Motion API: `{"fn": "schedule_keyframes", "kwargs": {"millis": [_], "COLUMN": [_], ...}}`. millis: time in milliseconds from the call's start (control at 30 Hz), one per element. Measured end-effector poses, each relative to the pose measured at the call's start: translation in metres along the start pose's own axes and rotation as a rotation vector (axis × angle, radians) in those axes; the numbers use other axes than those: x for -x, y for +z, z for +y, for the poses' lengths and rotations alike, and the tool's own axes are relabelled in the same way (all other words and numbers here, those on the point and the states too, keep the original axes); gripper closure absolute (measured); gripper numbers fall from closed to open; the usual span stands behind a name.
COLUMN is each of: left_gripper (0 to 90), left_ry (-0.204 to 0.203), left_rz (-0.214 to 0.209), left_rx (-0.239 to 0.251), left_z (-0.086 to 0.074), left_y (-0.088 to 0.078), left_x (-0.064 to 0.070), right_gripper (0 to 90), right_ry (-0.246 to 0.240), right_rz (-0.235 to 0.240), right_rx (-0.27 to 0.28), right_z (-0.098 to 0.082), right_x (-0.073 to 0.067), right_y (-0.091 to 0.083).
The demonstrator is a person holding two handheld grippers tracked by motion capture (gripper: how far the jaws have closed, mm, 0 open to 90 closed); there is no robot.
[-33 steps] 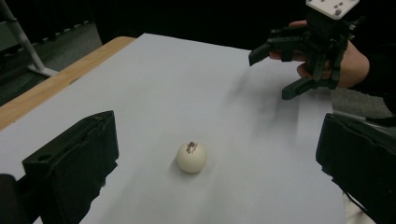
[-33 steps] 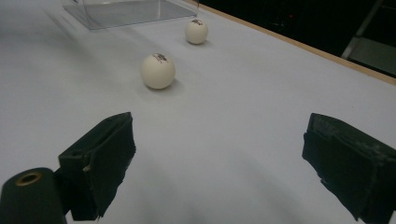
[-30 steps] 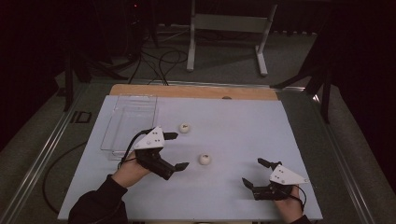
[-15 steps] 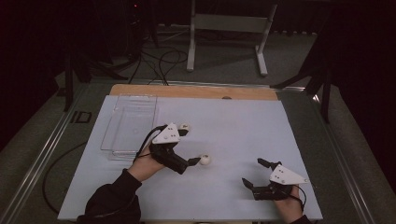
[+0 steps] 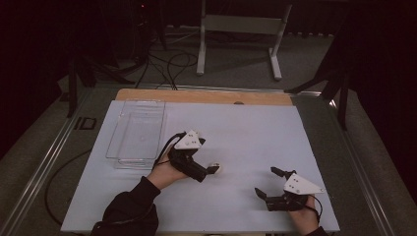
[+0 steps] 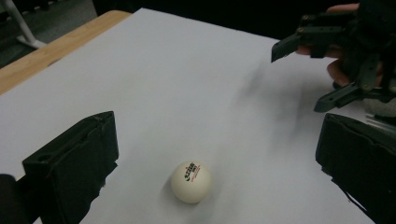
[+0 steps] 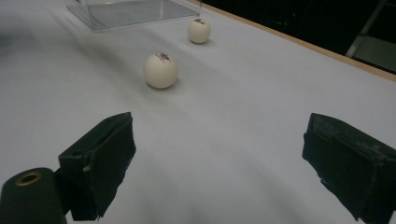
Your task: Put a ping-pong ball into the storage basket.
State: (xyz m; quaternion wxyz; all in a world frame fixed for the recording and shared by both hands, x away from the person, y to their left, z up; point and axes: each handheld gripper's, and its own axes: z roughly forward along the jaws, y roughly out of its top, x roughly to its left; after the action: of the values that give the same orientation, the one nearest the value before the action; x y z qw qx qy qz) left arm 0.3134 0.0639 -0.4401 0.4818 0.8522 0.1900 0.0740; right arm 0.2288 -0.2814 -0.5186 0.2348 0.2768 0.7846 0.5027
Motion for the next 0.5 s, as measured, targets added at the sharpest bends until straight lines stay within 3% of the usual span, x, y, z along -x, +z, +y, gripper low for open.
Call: {"fn": "schedule_keyframes", "kwargs": {"millis": [100, 500], "left_gripper": [0.5, 0.7], "left_ry": [0.001, -0.015], "left_rz": [0.015, -0.001], "left_rx": [-0.012, -0.058], "left_z": [-0.003, -0.013], "left_y": [0.006, 0.027], "left_x": [-0.001, -0.005], "right_gripper": [9.2, 9.2], "right_ry": [-0.001, 0.004], "right_rz": [0.001, 0.004], "right_rx": [0.001, -0.003], "right_z": [0.000, 0.000], "right_x": [0.000, 0.000], "right_y": [0.000, 0.000]}}
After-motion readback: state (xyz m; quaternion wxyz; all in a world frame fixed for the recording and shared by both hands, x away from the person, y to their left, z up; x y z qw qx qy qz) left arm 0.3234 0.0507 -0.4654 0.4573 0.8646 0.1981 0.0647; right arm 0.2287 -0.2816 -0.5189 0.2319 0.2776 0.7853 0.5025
